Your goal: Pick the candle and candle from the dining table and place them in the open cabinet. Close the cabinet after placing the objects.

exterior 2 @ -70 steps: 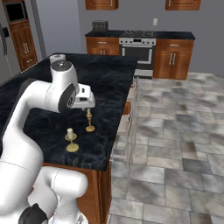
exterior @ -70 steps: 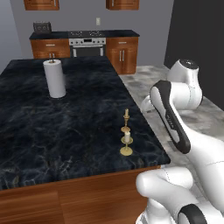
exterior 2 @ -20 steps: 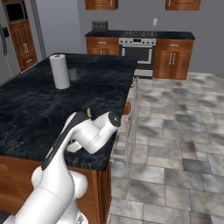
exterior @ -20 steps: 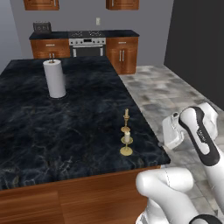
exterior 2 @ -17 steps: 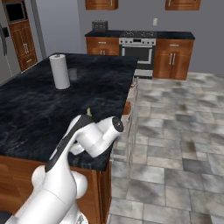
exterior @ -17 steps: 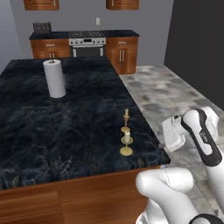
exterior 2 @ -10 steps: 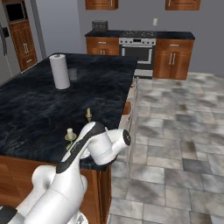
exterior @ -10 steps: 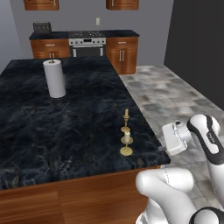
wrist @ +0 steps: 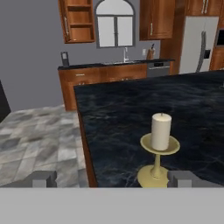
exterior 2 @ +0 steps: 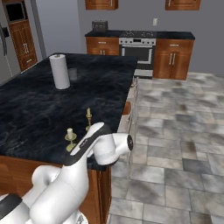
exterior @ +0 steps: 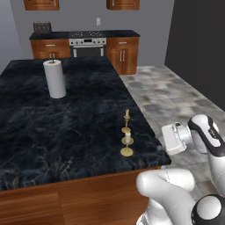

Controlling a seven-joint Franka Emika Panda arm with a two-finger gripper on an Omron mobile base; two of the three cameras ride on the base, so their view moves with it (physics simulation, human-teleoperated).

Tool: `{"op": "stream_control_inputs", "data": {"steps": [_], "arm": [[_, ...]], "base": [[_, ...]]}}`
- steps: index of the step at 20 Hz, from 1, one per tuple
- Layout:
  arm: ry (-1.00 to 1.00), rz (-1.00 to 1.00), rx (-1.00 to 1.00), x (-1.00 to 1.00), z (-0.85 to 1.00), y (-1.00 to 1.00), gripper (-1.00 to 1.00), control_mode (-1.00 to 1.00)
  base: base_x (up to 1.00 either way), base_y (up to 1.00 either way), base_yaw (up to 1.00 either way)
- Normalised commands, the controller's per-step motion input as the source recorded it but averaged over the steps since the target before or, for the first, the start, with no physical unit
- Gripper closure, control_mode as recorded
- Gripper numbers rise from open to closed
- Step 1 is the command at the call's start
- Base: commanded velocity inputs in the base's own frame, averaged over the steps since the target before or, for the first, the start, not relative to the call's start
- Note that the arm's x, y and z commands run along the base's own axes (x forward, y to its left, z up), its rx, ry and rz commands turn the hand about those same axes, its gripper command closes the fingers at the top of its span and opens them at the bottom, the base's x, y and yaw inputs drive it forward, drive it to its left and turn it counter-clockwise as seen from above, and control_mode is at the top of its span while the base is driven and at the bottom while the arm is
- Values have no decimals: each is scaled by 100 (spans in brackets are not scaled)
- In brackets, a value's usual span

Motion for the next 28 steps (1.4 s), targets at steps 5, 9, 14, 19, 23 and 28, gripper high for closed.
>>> {"op": "stream_control_inputs", "data": {"steps": [5,9,14,19,23,28], "arm": [[0,0,0,16,-9,0,-100,-100],[0,0,0,22,-18,0,-100,-100],[0,0,0,17,-21,0,-100,-100],[0,1,0,12,-16,10,-100,-100],[0,1,0,6,-10,19,-100,-100],[0,0,0,0,0,30,-100,-100]], "base": [[0,0,0],[0,0,0],[0,0,0],[0,0,0],[0,0,0],[0,0,0]]}}
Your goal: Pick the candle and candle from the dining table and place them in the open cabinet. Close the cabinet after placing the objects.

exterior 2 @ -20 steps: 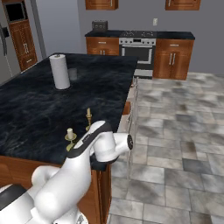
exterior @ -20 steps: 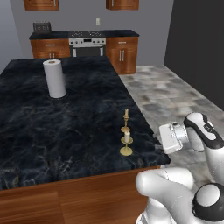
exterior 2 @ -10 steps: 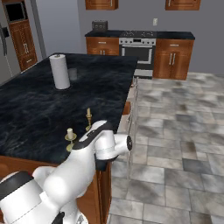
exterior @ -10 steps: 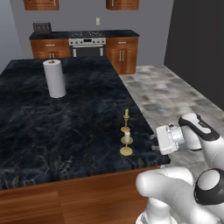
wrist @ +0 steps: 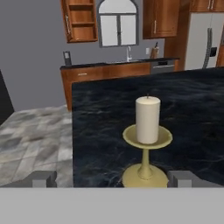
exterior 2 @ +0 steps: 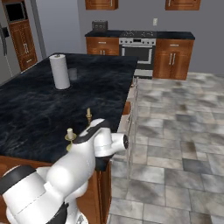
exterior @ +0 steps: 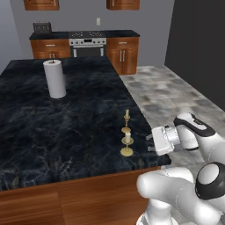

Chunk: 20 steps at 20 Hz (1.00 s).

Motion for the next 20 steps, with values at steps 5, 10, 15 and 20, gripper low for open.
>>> {"op": "stream_control_inputs", "data": {"steps": [5,10,15,20], "arm": [[0,0,0,0,-2,28,-100,-100],[0,0,0,10,-19,12,-100,-100],[0,0,0,9,-18,2,-100,-100],[0,0,0,4,-1,0,-100,-100]], "base": [[0,0,0],[0,0,0],[0,0,0],[0,0,0]]}}
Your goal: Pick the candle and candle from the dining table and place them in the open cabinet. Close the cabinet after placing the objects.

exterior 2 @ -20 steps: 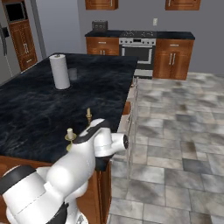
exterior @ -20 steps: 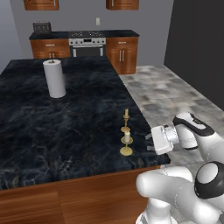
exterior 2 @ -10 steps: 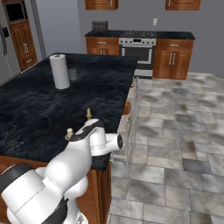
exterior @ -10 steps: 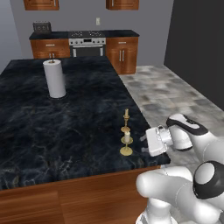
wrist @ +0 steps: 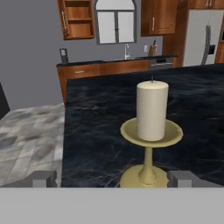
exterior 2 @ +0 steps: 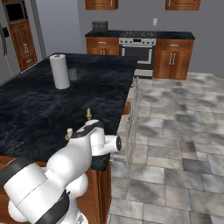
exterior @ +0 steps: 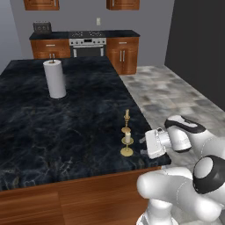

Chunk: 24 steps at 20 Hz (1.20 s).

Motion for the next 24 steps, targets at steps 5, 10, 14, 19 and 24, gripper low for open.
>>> {"op": "stream_control_inputs", "data": {"steps": [5,10,14,19,24], "arm": [[3,0,0,6,0,3,-100,-100],[7,0,0,17,-2,10,-100,-100],[6,0,0,24,-4,12,-100,-100],[3,0,0,17,-8,8,-100,-100],[0,0,0,7,-18,2,-100,-100]], "base": [[0,0,0],[0,0,0],[0,0,0],[0,0,0],[0,0,0]]}}
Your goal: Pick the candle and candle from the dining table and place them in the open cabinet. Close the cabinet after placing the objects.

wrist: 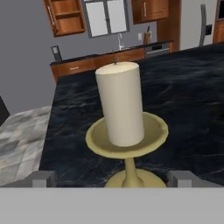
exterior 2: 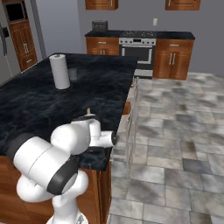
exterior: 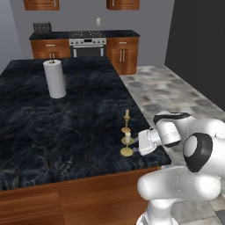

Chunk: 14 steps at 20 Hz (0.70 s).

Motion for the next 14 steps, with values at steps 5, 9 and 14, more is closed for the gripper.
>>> {"op": "stream_control_inputs", "data": {"steps": [5,9,14], "arm": [[0,0,0,0,-18,0,-100,-100],[0,0,0,0,-2,0,-100,-100],[0,0,0,2,0,0,-100,-100]], "base": [[0,0,0],[0,0,0],[0,0,0]]}}
